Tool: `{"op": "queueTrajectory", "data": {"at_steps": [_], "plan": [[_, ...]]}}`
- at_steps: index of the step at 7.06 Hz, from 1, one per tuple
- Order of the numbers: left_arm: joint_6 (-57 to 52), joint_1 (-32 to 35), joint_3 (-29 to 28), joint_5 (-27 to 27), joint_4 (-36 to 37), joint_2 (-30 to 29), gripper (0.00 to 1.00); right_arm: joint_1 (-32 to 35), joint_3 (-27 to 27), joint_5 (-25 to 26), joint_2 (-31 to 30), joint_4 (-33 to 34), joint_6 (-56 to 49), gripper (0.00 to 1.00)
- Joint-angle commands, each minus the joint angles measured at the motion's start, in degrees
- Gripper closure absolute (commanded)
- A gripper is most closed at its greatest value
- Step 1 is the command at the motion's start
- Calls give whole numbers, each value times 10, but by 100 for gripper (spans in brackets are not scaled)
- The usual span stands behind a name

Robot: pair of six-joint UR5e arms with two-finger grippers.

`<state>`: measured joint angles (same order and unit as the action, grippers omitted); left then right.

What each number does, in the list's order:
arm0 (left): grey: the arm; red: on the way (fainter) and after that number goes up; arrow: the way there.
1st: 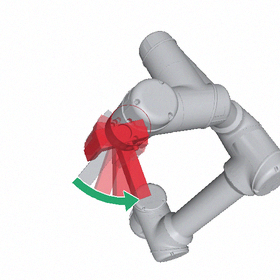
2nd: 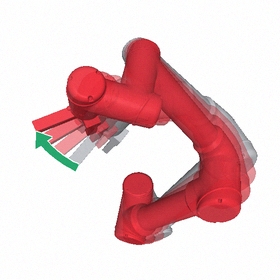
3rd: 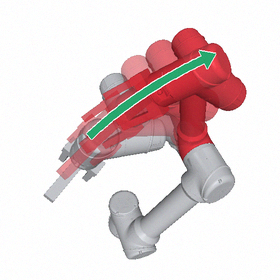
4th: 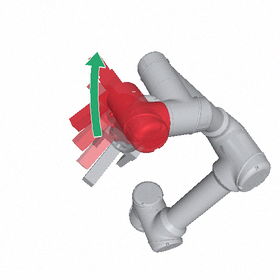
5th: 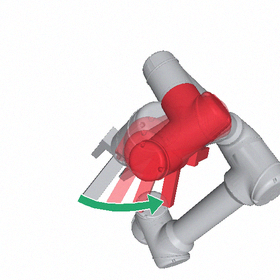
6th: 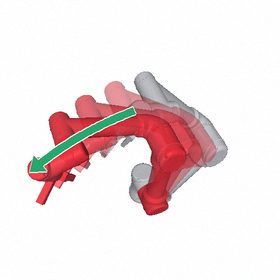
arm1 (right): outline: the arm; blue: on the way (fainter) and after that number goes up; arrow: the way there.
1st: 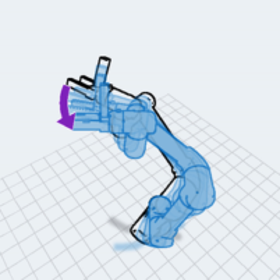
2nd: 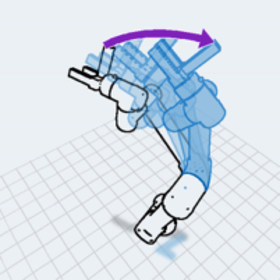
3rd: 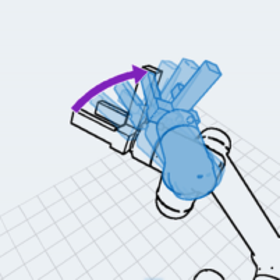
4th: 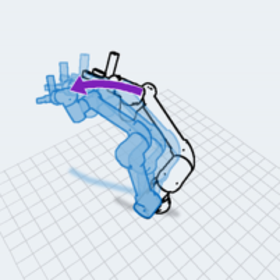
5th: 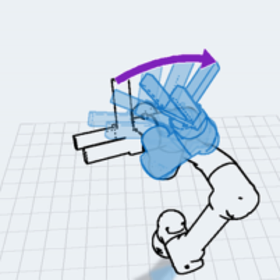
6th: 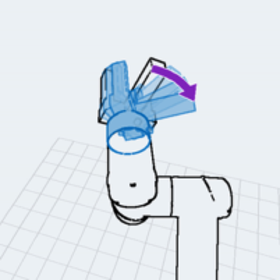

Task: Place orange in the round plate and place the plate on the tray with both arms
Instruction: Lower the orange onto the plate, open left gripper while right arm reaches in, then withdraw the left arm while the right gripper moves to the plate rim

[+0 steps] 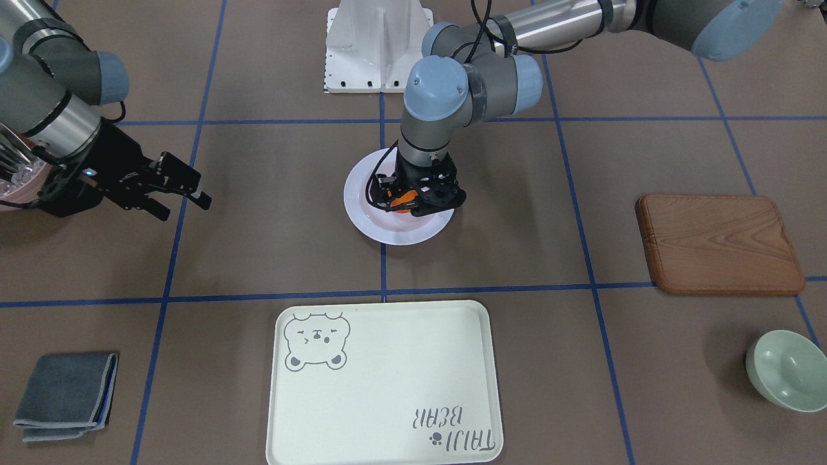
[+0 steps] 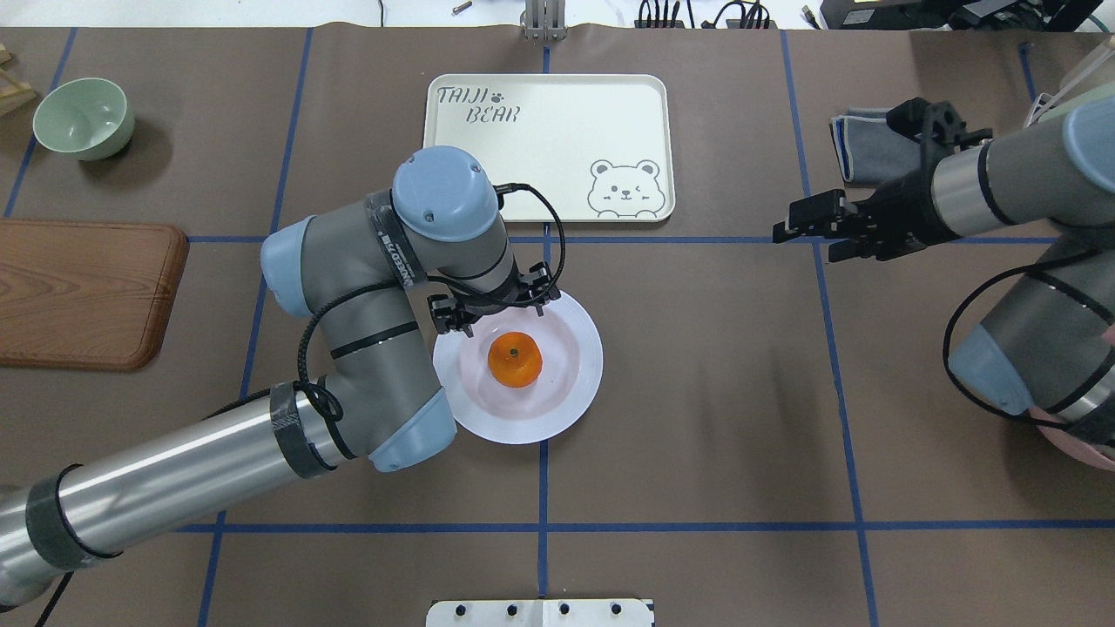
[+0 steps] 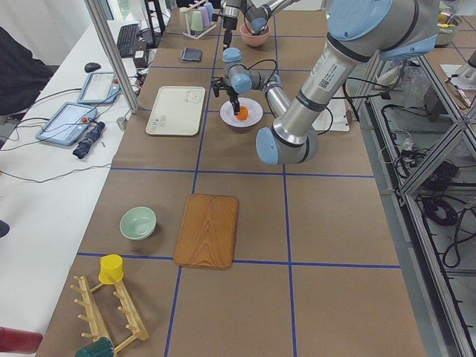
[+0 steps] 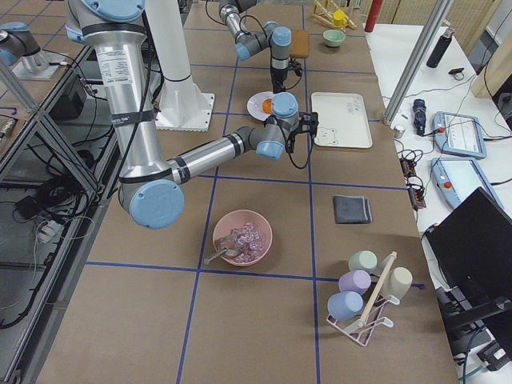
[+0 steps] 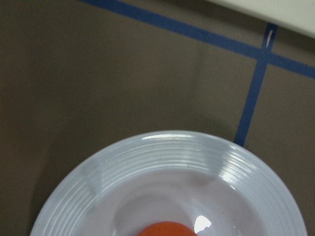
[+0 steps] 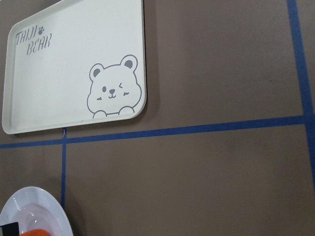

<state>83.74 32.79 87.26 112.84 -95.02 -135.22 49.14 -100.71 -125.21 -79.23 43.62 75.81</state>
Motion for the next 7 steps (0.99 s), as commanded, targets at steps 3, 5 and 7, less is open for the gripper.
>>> {"op": "queueTrajectory", "data": {"at_steps": [3, 5, 7], "plan": [[-228, 160, 98, 31, 78, 69, 1, -102, 65, 94, 55, -82, 138, 0], [-301, 242, 98, 37, 71, 108, 1, -153, 100, 197, 94, -155, 208, 0], [-312, 287, 99, 38, 66, 137, 1, -187, 142, 251, 114, -213, 232, 0]]}}
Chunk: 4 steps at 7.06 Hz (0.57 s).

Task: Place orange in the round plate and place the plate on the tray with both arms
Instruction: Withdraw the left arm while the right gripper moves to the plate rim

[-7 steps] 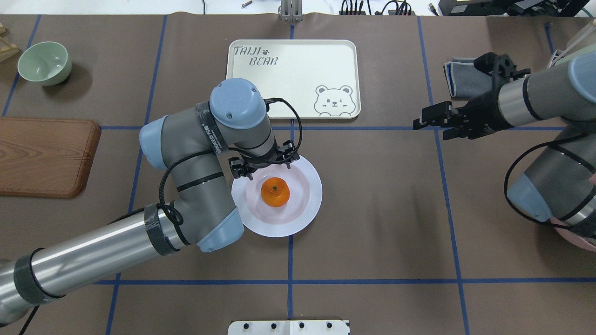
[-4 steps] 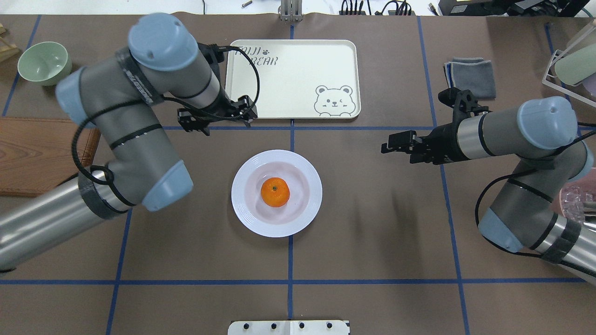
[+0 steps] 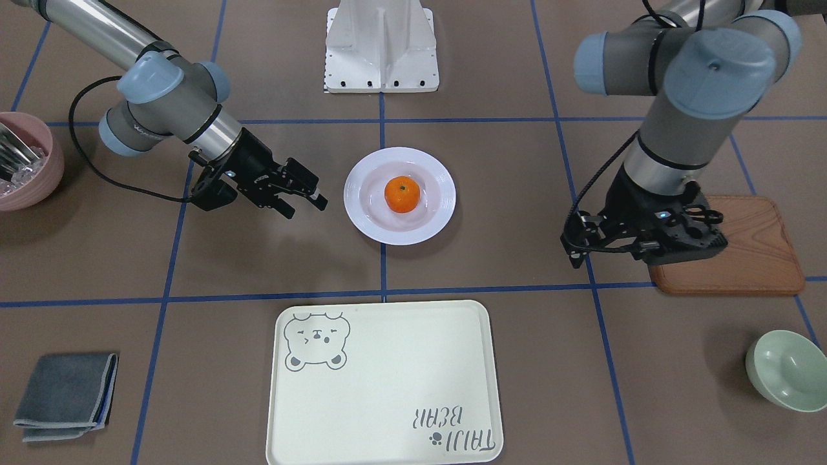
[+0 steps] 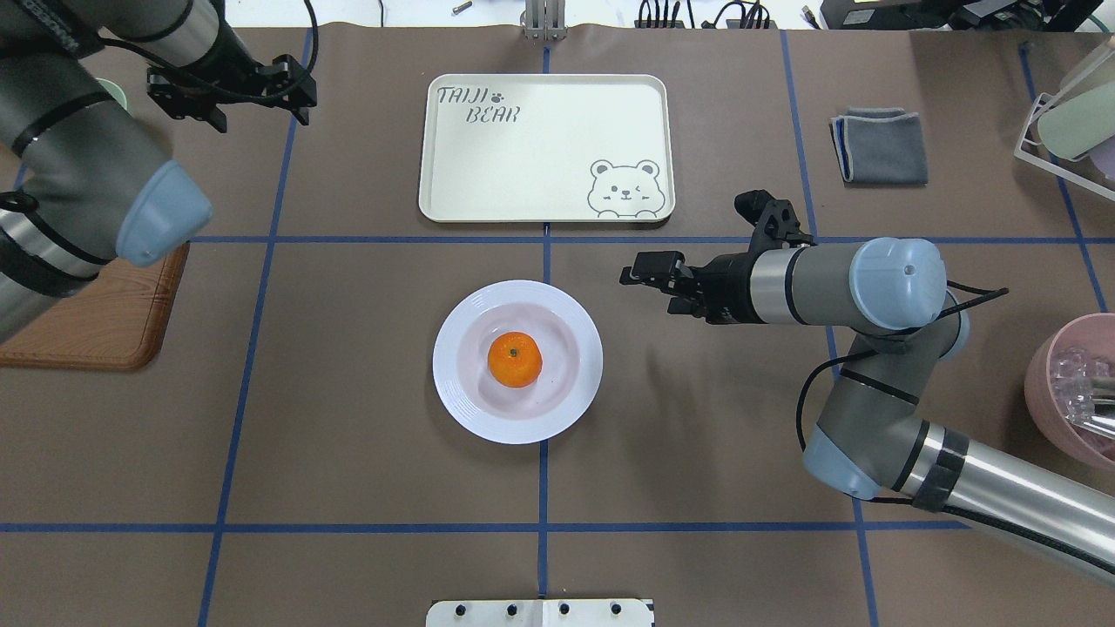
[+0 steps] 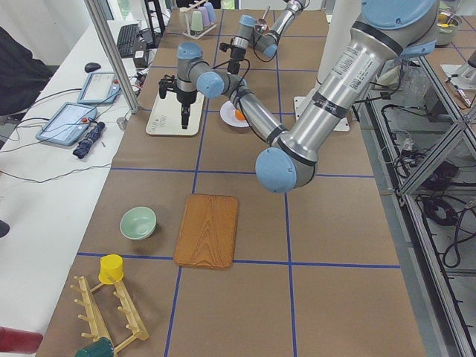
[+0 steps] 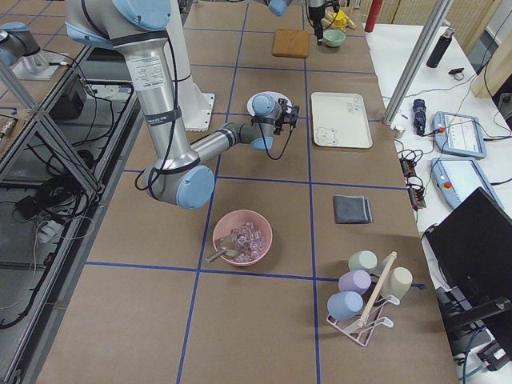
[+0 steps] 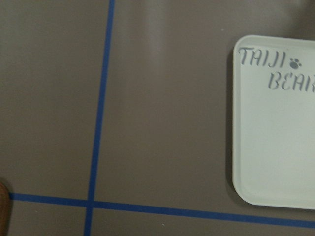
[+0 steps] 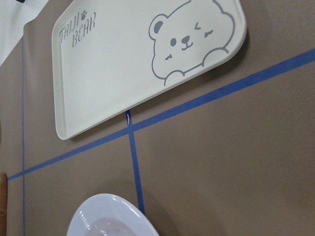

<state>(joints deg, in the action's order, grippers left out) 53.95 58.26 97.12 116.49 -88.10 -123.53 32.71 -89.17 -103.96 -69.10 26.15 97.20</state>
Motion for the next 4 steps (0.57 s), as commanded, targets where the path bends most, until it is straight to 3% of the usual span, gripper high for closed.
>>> {"op": "queueTrajectory", "data": {"at_steps": [1, 4], "plan": [[-57, 51, 5, 3, -6, 26, 1, -34, 40, 54, 15, -68, 45, 0], [-126, 82, 4, 38, -6, 45, 1, -64, 52, 65, 15, -87, 50, 0]]}}
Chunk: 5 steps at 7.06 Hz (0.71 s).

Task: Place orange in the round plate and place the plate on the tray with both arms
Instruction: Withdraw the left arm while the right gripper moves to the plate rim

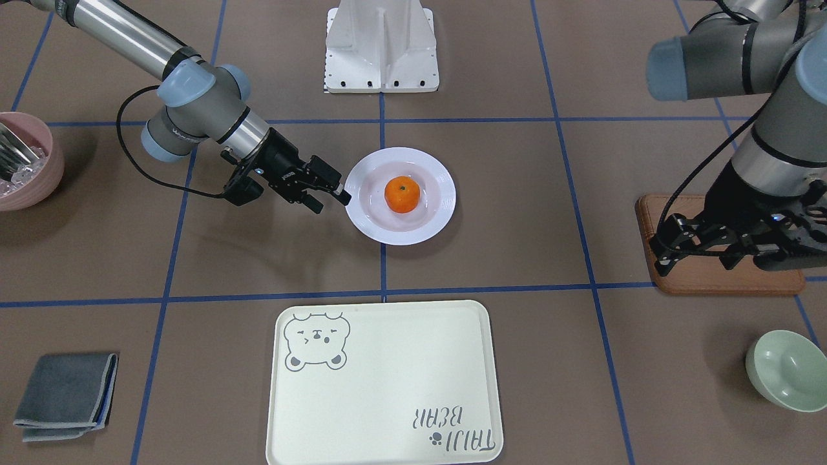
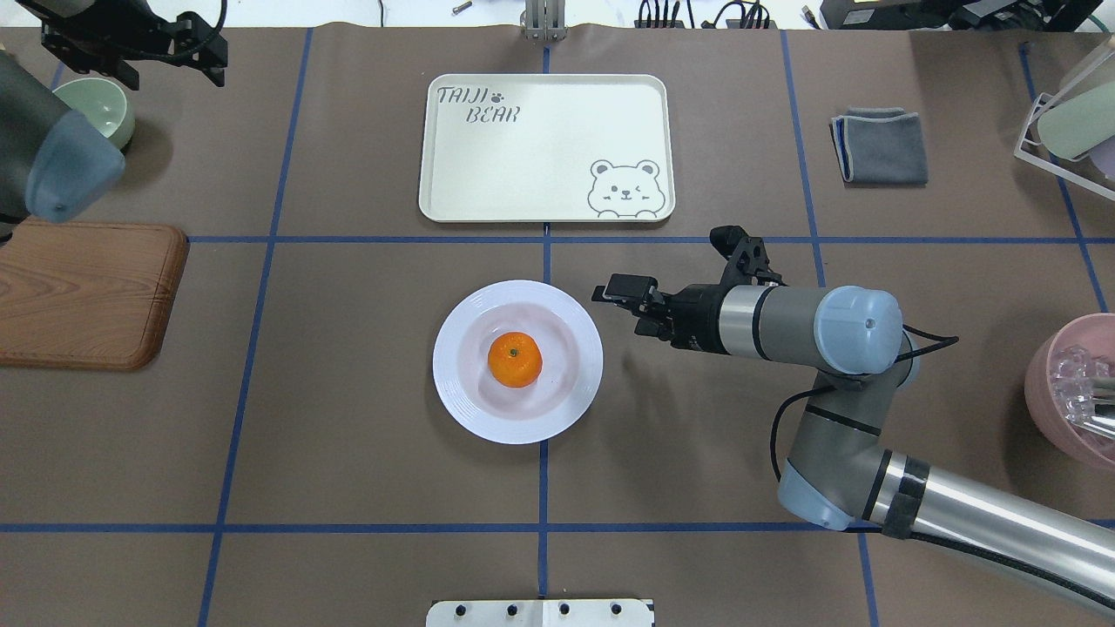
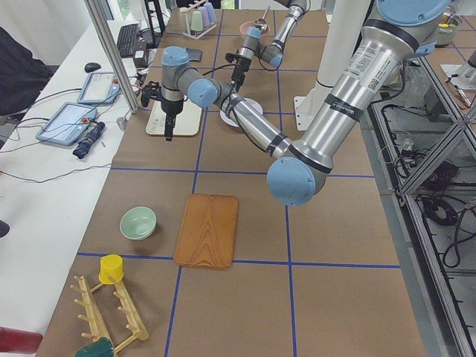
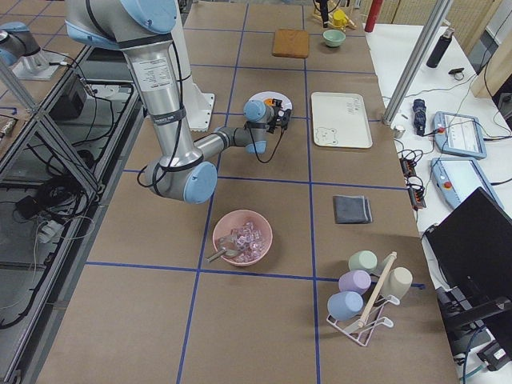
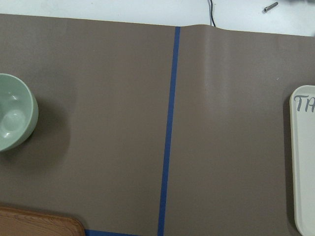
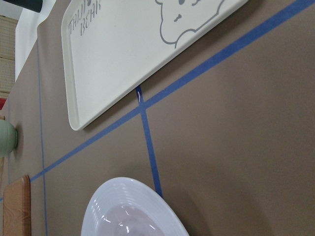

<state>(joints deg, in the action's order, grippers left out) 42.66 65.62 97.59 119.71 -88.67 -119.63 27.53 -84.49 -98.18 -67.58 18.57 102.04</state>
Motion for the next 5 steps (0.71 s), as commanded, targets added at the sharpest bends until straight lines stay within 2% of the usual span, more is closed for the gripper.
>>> {"op": "queueTrajectory", "data": {"at_steps": [1, 4, 5], "plan": [[-13, 13, -1, 6, 1, 7, 1, -16, 11, 9, 1, -16, 3, 0], [-13, 27, -4, 11, 4, 10, 1, -34, 15, 10, 12, -16, 9, 0], [-13, 35, -6, 30, 6, 11, 1, -40, 18, 10, 13, -16, 10, 0]]}}
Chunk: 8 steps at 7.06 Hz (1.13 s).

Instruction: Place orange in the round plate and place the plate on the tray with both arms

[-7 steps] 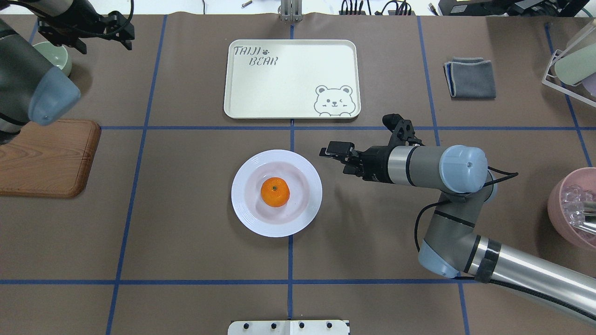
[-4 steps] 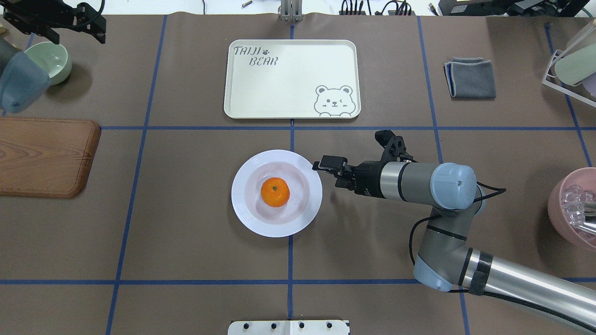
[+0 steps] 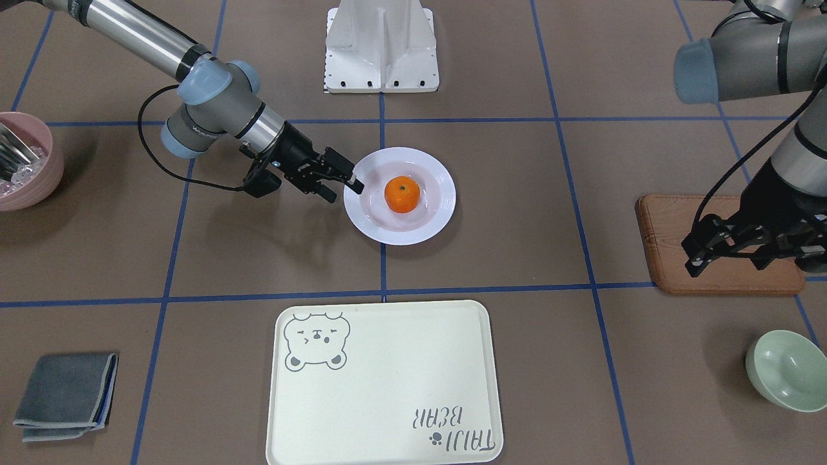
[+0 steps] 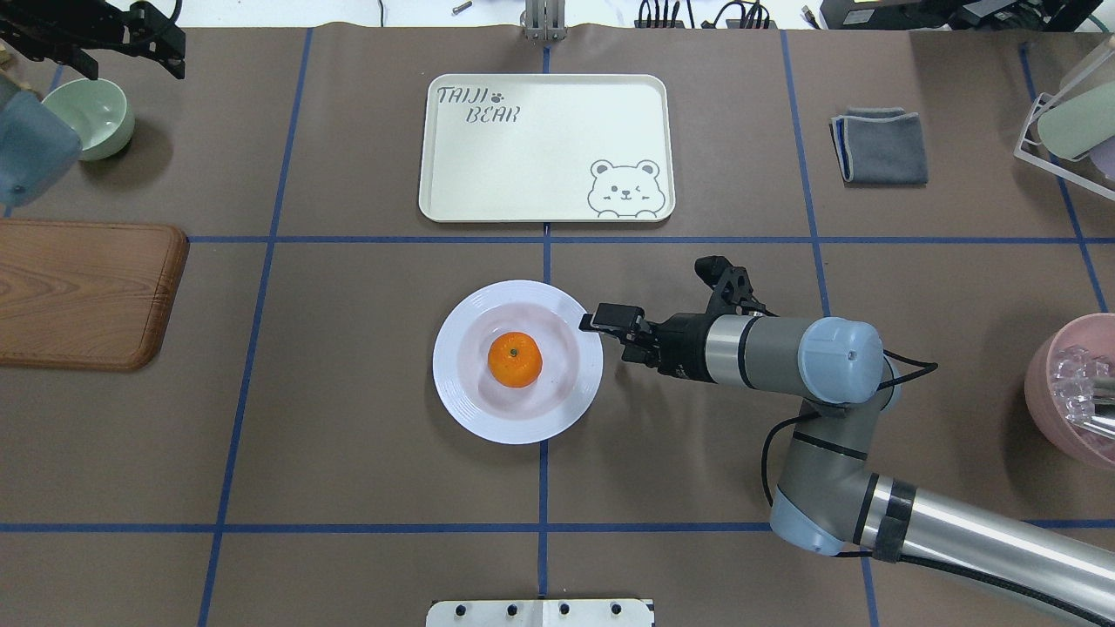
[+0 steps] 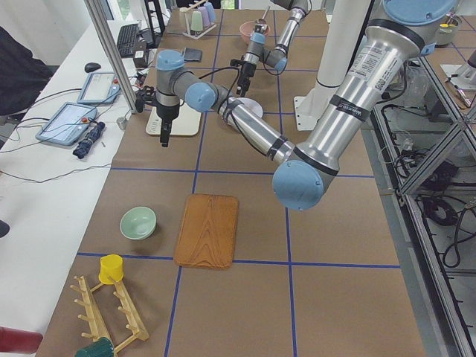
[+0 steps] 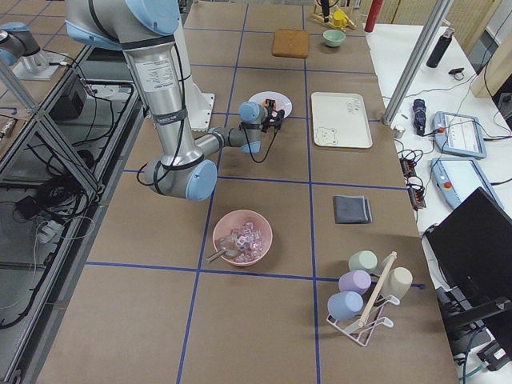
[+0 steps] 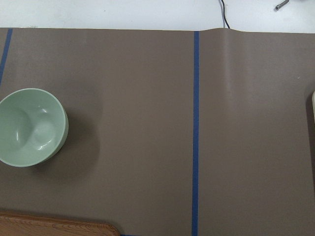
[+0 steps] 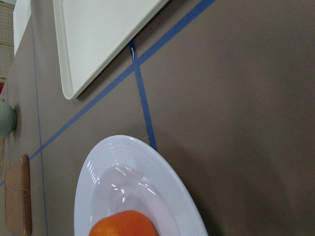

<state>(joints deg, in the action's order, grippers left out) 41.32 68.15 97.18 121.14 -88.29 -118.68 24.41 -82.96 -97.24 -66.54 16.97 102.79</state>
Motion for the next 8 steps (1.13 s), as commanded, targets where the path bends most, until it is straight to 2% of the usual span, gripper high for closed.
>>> {"op": "queueTrajectory", "data": {"at_steps": [1, 3, 4, 5, 8], "plan": [[-1, 13, -1, 17, 5, 2, 1, -14, 15, 0, 10, 0, 2, 0], [-29, 37, -1, 31, -1, 52, 1, -15, 19, 0, 16, 0, 4, 0], [-91, 59, -1, 52, -3, 83, 1, -16, 21, 0, 24, 0, 9, 0], [-122, 66, -2, 52, -2, 98, 1, -17, 25, 1, 26, 0, 9, 0], [-124, 75, -1, 53, -4, 119, 1, -19, 33, 1, 32, 0, 10, 0]]}}
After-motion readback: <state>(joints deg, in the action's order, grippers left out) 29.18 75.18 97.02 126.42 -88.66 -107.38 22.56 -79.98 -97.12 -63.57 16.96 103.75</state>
